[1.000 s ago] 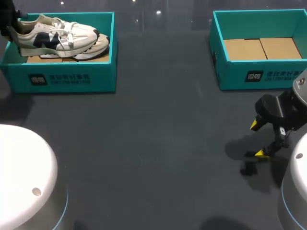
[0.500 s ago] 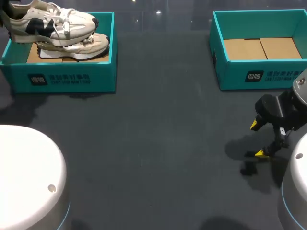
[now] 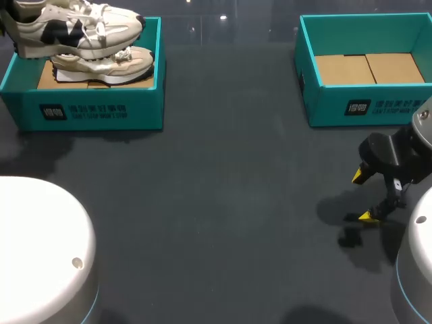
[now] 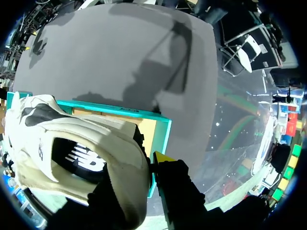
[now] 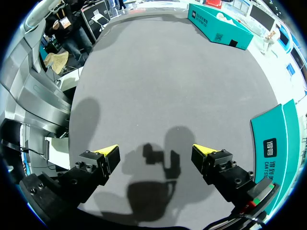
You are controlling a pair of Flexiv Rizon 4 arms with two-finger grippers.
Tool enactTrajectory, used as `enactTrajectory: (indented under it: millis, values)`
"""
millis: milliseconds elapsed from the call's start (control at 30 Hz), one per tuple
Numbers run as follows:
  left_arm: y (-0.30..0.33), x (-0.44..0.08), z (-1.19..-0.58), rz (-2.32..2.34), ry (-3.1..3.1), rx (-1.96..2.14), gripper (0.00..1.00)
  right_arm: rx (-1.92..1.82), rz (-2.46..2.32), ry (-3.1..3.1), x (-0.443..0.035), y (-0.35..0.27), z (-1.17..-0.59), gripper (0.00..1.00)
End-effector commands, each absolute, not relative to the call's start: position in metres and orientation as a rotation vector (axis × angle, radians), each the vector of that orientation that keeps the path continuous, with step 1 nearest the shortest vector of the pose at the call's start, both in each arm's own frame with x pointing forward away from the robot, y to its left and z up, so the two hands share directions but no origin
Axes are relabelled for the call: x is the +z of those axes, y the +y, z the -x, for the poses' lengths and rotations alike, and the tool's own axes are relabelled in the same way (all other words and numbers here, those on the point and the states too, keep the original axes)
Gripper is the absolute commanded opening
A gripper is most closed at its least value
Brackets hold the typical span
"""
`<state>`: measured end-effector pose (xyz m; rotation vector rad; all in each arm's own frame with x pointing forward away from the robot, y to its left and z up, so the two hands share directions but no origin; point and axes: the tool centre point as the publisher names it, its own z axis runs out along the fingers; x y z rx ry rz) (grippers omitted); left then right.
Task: Take the shoe out of the shoebox, open the shoe tongue, remove and reinsert the insole, then place the shoe into the shoebox
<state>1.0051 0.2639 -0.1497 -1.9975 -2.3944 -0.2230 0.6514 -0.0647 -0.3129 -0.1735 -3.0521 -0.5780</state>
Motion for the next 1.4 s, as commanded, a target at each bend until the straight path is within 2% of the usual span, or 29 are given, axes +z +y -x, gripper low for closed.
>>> enactTrajectory:
  millis: [33, 233, 567, 1033, 1400]
  values:
    - [0.242, -0.120, -0.960, 1.974, -2.405, -0.317, 0.00, -0.575, 0.174, -3.056, -0.313, -0.065, -0.649, 1.00]
    - [0.211, -0.109, -0.923, 1.927, -2.405, -0.396, 0.00, -0.575, 0.174, -3.056, -0.313, -0.065, -0.649, 1.00]
    - [0.142, -0.122, -0.852, 2.032, -2.234, -0.346, 0.00, -0.575, 0.174, -3.056, -0.313, -0.065, -0.649, 1.00]
    - [0.141, -0.124, -0.850, 2.033, -2.227, -0.297, 0.00, -0.575, 0.174, -3.056, -0.313, -0.065, -0.649, 1.00]
    - [0.061, -0.160, -0.796, 2.050, -2.140, -0.262, 0.00, -0.575, 0.174, -3.056, -0.313, -0.065, -0.649, 1.00]
